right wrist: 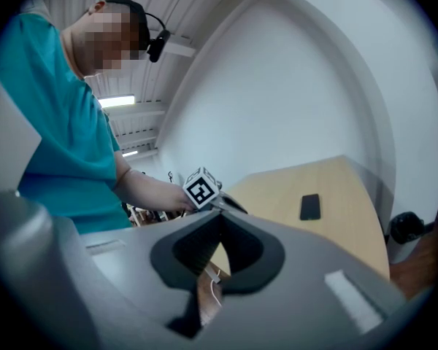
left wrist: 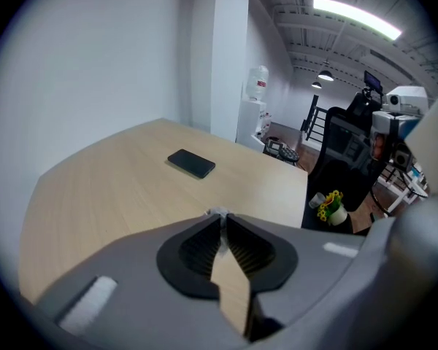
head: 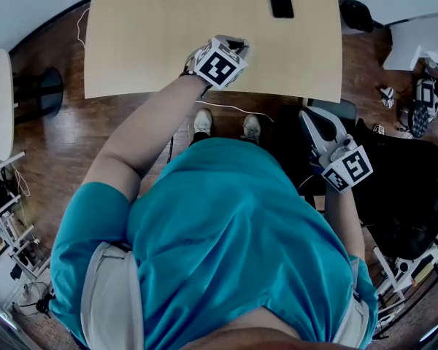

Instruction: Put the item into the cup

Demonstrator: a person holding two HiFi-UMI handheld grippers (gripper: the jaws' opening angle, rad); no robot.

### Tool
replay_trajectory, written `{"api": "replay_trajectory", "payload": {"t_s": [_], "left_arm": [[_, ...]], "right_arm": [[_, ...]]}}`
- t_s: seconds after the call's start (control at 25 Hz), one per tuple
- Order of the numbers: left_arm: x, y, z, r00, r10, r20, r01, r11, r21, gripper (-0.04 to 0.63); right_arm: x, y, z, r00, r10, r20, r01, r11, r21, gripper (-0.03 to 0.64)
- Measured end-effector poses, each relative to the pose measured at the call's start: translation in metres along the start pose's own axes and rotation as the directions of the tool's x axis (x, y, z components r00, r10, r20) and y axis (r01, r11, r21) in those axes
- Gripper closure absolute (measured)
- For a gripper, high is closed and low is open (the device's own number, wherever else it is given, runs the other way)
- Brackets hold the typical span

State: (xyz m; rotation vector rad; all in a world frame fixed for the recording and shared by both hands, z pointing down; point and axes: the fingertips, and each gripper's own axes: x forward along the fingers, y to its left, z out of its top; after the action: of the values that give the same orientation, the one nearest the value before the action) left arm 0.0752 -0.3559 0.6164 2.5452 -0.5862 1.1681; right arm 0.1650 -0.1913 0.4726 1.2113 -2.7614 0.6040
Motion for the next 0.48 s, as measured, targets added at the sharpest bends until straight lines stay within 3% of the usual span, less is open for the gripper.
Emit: {"api": "replay_trajectory", "payload": {"t_s": [0.2,0.48], "left_arm": [[0.0013,0.0011,-0.0016,1.000,-0.001,0.003,0.001,1.000,-0.008,0.524],[-0.0076,0.0018,0.0046,1.000,0.003,0.031,-0.002,1.000,-0.018,0.520]], "right_arm": [[-0.0003,-0.0004,-0.0010,1.000,0.000,0.004,0.000,1.000,0.004,0.615],[0.0014,-0.0009,0.0004,1.000,0.007,0.009,-0.007,1.000,0.005,0.615]]}}
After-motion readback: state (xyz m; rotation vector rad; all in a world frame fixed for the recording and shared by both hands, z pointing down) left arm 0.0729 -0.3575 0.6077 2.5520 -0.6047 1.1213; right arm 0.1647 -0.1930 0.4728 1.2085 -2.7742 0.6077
